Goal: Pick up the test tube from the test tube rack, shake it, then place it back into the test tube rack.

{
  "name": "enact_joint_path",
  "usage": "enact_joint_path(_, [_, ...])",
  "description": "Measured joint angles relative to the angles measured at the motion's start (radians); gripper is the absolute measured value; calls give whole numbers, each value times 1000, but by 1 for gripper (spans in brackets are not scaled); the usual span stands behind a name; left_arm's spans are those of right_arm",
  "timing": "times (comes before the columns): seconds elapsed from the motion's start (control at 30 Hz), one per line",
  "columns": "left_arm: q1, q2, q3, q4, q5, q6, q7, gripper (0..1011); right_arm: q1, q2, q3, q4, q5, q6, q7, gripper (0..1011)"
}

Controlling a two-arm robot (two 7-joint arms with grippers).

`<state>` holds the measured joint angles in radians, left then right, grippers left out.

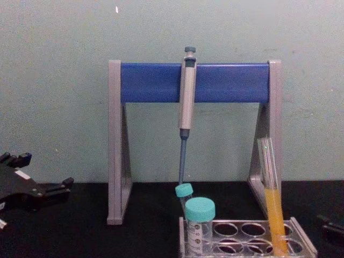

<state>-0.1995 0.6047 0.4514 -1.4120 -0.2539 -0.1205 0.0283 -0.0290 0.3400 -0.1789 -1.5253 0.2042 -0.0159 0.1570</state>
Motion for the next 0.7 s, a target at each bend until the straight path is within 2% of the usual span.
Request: enact_joint_path(0.7, [0,0,0,0,0,0,0,1001,0,0,0,0,1,0,0,1000])
